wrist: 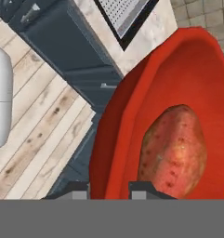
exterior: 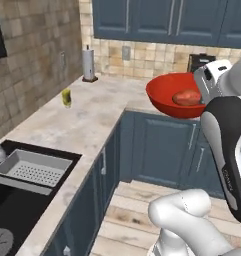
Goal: Pick the sweet potato from the sink and place it in the bowl. Then pick the bowl and place it in the microwave. Then close the microwave door and press the start button.
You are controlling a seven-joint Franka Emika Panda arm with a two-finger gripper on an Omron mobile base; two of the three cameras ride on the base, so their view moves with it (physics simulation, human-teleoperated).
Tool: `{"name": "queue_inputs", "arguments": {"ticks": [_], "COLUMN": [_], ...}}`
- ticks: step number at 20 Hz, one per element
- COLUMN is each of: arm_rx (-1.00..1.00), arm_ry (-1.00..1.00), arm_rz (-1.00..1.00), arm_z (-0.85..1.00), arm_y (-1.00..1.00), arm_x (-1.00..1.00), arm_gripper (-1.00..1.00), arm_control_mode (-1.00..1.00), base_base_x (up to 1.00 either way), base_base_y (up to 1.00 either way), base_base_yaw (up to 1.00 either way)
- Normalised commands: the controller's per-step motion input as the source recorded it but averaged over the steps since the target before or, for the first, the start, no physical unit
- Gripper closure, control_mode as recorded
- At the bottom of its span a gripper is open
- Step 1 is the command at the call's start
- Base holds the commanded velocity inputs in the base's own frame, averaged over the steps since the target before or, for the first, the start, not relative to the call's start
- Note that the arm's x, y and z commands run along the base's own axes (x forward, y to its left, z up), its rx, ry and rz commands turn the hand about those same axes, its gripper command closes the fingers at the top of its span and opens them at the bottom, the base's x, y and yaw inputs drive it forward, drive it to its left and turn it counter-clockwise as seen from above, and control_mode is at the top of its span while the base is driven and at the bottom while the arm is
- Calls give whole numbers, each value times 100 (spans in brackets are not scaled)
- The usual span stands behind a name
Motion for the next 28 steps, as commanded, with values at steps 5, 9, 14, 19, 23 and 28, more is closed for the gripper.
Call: {"name": "queue_inputs", "arguments": {"ticks": [5,9,14,19,23,28], "arm_rx": [0,0,0,0,0,0], "arm_ry": [0,0,0,0,0,0], "arm_rz": [0,0,0,0,0,0], "arm_z": [0,0,0,0,0,0], "arm_y": [0,0,0,0,0,0], "arm_x": [0,0,0,0,0,0], "arm_gripper": [100,100,100,100,100,100], "arm_control_mode": [100,100,100,100,100,100], "base_base_x": [-1,0,0,0,0,0], "base_base_y": [-22,-12,-1,0,-1,0], "base_base_yaw": [-80,-74,-69,-65,-63,-61]}}
